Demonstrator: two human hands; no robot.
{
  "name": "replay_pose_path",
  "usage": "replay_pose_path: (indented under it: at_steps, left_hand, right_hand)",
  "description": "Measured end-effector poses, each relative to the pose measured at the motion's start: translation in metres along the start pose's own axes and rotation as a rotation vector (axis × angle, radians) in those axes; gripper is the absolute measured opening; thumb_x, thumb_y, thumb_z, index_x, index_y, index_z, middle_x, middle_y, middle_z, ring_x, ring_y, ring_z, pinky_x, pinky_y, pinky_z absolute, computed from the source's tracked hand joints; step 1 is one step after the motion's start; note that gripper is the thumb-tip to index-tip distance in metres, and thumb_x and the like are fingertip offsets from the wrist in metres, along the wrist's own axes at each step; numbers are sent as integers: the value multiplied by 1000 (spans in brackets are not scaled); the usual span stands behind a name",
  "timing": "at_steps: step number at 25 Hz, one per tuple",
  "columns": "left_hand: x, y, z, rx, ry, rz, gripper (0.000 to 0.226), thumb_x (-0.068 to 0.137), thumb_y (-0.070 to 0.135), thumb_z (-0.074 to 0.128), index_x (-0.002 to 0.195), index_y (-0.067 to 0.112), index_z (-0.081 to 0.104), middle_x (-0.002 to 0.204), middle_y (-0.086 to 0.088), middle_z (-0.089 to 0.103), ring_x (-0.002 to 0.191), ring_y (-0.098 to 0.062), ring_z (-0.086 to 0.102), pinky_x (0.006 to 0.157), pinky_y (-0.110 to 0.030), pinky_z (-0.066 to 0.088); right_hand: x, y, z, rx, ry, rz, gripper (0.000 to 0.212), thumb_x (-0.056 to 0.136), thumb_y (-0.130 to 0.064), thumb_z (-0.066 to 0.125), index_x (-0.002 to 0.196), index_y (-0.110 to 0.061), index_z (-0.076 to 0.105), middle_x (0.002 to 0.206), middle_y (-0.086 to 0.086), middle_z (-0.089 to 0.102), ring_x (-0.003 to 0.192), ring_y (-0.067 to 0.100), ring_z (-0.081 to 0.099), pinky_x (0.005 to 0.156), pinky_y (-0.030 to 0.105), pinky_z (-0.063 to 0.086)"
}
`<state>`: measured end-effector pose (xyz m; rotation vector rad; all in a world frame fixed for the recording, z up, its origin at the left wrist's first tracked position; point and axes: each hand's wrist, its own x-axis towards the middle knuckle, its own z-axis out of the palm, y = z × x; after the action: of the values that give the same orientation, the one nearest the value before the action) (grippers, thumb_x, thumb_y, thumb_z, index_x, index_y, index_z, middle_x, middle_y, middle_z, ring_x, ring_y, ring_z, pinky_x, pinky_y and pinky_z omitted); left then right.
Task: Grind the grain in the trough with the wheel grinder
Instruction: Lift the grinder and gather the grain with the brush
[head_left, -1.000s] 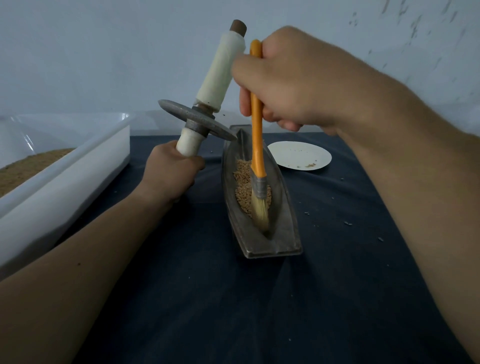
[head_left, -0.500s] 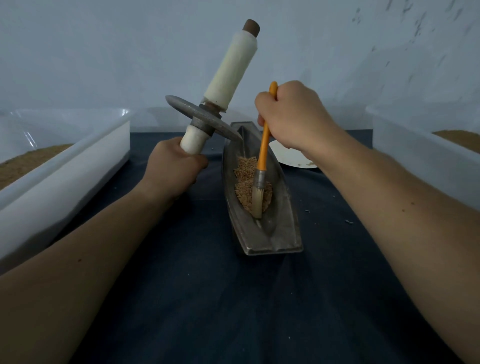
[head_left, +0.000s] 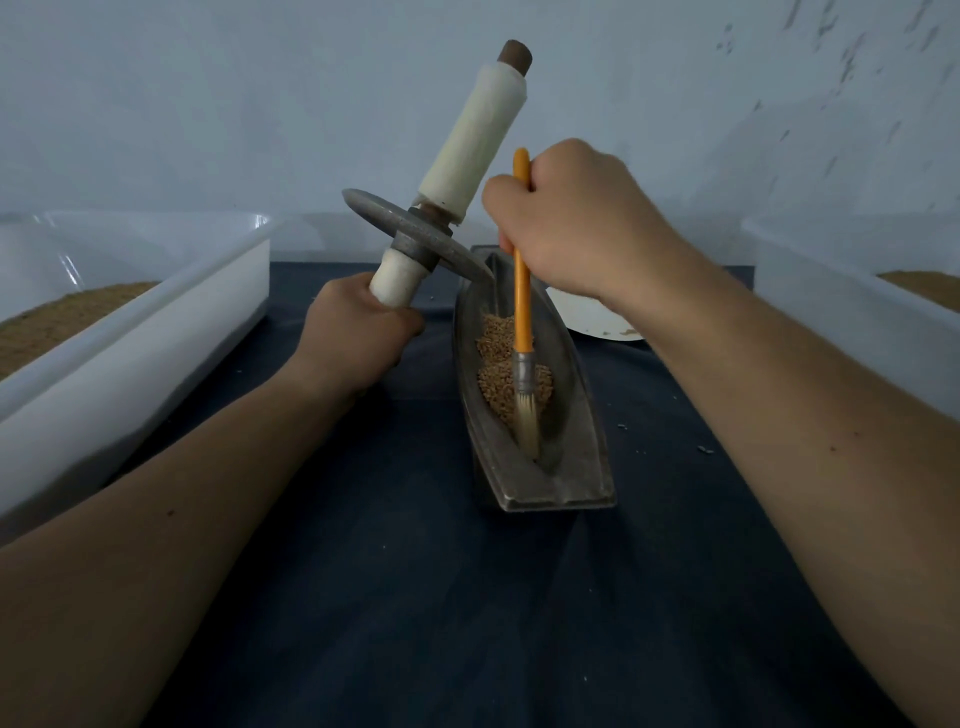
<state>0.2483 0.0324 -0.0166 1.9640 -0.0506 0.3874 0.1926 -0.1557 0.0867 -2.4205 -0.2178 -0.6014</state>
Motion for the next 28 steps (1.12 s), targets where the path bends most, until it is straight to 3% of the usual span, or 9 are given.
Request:
replay_pose_path:
  at_steps: [3, 5, 8, 11, 15, 17, 20, 25, 28]
  left_hand:
    - [0, -1, 0, -3, -1, -7, 19, 70, 20, 70, 86, 12, 63, 49, 6, 54, 44, -11, 53, 44, -27, 44]
    - [0, 0, 0, -2, -1, -6, 20, 71, 20, 70, 87, 11, 62, 50, 5, 54, 44, -11, 53, 42, -26, 43]
    - [-1, 0, 0, 0, -12, -4, 17, 72, 19, 71, 86, 14, 63, 51, 5, 56, 45, -12, 54, 41, -25, 43]
    - [-2, 2, -1, 0, -17, 1, 16, 73, 19, 71, 87, 16, 64, 56, 2, 58, 47, -12, 55, 44, -27, 45]
    - [-3, 3, -1, 3, -16, -2, 16, 74, 18, 71, 88, 17, 63, 55, 3, 57, 43, -8, 54, 40, -24, 42]
    - [-3, 3, -1, 6, -13, -1, 16, 74, 18, 71, 88, 17, 63, 58, 1, 58, 44, -9, 54, 42, -24, 44]
    - [-3, 4, -1, 5, -9, -6, 16, 73, 18, 71, 87, 17, 64, 61, -2, 59, 47, -12, 55, 46, -27, 46]
    - [-5, 4, -1, 3, -18, -4, 14, 75, 17, 71, 86, 17, 63, 59, -1, 57, 43, -9, 53, 41, -25, 42]
    - [-5, 5, -2, 13, -16, 1, 14, 75, 17, 71, 86, 17, 62, 60, -2, 58, 44, -10, 54, 42, -26, 43]
  right_hand:
    - [-1, 9, 6, -34, 50, 48, 41, 98, -32, 45, 89, 1, 69, 88, 11, 76, 65, 25, 67, 65, 42, 58]
    - [2, 12, 2, -20, 116, 65, 43, 97, -32, 45, 93, 3, 70, 92, 14, 76, 77, 32, 71, 73, 46, 60]
    - [7, 7, -9, 33, 179, 42, 43, 94, -35, 47, 92, 1, 72, 82, 8, 75, 66, 23, 67, 62, 35, 55]
    - [3, -3, -6, -2, 87, 4, 39, 92, -38, 49, 81, -7, 70, 59, -5, 67, 46, 7, 57, 46, 25, 44]
    - [-2, -1, 2, -109, 118, -52, 40, 97, -39, 49, 65, -13, 51, 74, 5, 71, 56, 22, 61, 54, 38, 50]
    - [2, 1, -3, -70, 203, -50, 44, 97, -42, 48, 72, -8, 61, 78, 8, 74, 60, 24, 66, 60, 39, 58]
    - [4, -2, -6, 16, 308, -78, 48, 97, -47, 50, 76, -6, 64, 78, 8, 74, 66, 23, 69, 63, 41, 57]
    - [2, 1, -1, -7, 246, -88, 49, 99, -51, 50, 72, -11, 60, 77, 8, 73, 65, 23, 68, 64, 42, 57]
    - [8, 8, -9, 23, 372, -113, 54, 100, -50, 49, 78, -4, 66, 77, 12, 73, 64, 23, 68, 65, 41, 55]
